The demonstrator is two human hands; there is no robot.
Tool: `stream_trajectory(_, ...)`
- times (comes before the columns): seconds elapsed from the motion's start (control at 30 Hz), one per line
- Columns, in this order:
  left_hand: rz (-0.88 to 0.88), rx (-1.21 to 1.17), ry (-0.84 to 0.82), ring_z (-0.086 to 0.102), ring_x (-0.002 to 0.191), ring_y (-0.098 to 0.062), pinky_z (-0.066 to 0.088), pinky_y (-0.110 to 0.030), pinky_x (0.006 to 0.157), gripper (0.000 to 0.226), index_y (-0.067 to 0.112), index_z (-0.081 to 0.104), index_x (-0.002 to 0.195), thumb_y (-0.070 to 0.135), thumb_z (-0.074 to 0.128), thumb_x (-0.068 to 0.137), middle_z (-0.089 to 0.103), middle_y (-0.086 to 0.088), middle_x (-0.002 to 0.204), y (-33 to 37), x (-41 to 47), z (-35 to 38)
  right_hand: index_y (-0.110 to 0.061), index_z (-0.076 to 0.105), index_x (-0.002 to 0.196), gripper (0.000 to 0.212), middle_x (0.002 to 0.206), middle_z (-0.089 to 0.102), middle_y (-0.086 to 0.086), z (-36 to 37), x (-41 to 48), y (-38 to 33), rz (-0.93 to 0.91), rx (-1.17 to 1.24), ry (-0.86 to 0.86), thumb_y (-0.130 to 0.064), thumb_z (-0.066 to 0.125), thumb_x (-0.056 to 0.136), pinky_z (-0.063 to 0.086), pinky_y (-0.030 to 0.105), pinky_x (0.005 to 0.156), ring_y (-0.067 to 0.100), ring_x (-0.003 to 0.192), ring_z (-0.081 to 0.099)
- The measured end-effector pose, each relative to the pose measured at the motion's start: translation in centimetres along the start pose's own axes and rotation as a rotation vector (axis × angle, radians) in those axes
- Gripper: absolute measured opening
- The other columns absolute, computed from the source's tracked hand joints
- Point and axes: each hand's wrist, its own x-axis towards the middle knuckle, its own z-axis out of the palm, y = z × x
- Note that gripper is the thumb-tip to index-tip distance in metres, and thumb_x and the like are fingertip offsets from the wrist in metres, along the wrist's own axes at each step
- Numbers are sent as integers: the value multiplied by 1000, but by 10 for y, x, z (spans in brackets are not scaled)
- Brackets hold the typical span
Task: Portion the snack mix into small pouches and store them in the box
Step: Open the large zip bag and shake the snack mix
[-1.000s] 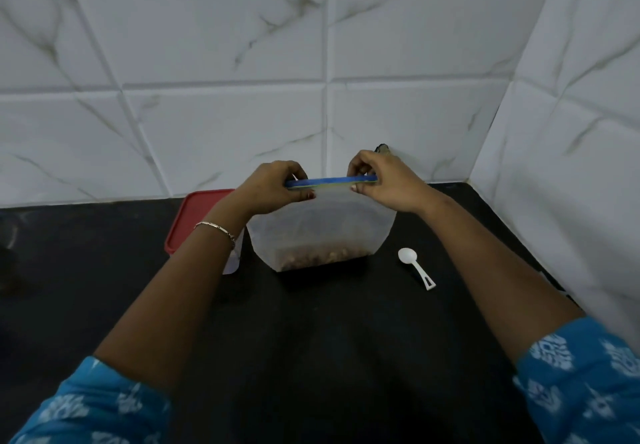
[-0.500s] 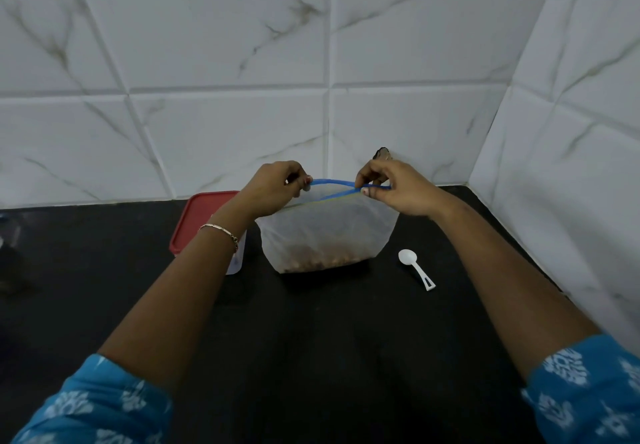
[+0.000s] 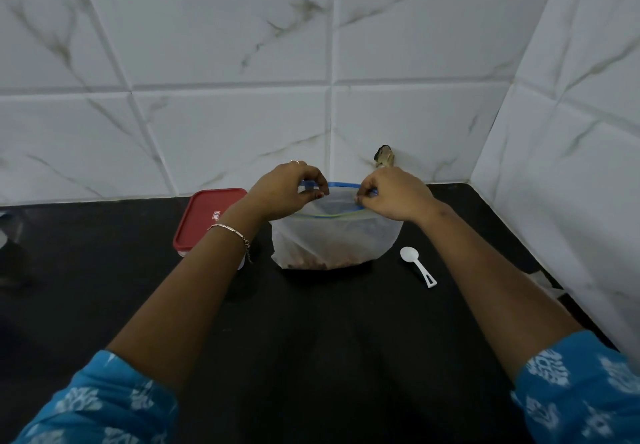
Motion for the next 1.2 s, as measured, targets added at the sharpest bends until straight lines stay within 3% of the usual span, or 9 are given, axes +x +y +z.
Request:
stream_trajectory(0.13,2,250,-65,51,95,-16,43,-28,81,30,32,65,114,23,71,86,47,5,100,3,0,-1,-23,75,92,13,94,69,-4,0,3,-9,77,-151,113,-25,64,85,43,28,65,17,82,62)
stream_trajectory(0.33,-124,375,-161,53,106,-27,49,-39,90,70,35,46,136,14,76,76,48,-6,117,-12,-8,-11,-13,64,94,11,92,66,7,-5,2,-6,121,-358,229,-8,62,84,38,29,61,21,76,55)
stream_trajectory(0.57,-146,345,-136,50,112,-28,44,-39,92,82,36,32,147,23,75,78,53,-10,116,-15,-9,-25,-23,58,114,47,101,63,2,-13,3,2,80,-374,185,0,67,74,35,29,66,21,90,59)
stream_trajectory(0.73,-181,437,-57,53,112,-29,47,-40,89,80,42,26,147,37,69,80,54,-8,115,-2,-1,-37,-30,41,135,73,112,58,3,-23,10,3,108,-371,106,-14,75,71,35,30,67,23,95,60)
stream_trajectory(0.83,-213,351,-55,53,109,-31,48,-44,91,89,39,23,149,31,74,76,53,-10,111,1,3,-36,-36,26,141,89,113,55,5,-26,11,2,156,-331,27,-22,77,69,39,32,68,25,92,60)
stream_trajectory(0.93,-215,247,-84,54,100,-30,49,-38,79,102,38,17,151,16,76,70,50,-6,97,-5,0,-24,-39,21,142,97,119,50,7,-17,8,7,156,-248,-15,-24,79,67,46,34,67,28,93,61)
stream_trajectory(1.0,-197,196,-99,52,93,-25,41,-31,71,102,34,16,151,9,73,71,48,-1,89,-6,-7,-12,-39,28,140,86,123,48,10,-7,3,14,136,-169,3,-18,75,71,50,38,71,30,94,61)
stream_trajectory(1.1,-188,88,-63,50,93,-23,43,-33,77,93,32,19,151,7,68,76,53,-6,99,-8,-20,3,-28,56,127,47,118,55,7,7,-8,22,48,31,151,-6,60,85,47,33,79,25,99,58)
stream_trajectory(1.2,-205,-137,122,60,89,-22,52,-36,73,56,29,43,128,1,58,82,59,-1,102,-11,-37,18,-18,61,97,23,99,55,0,21,-24,26,5,260,292,1,54,88,39,24,73,18,89,57)
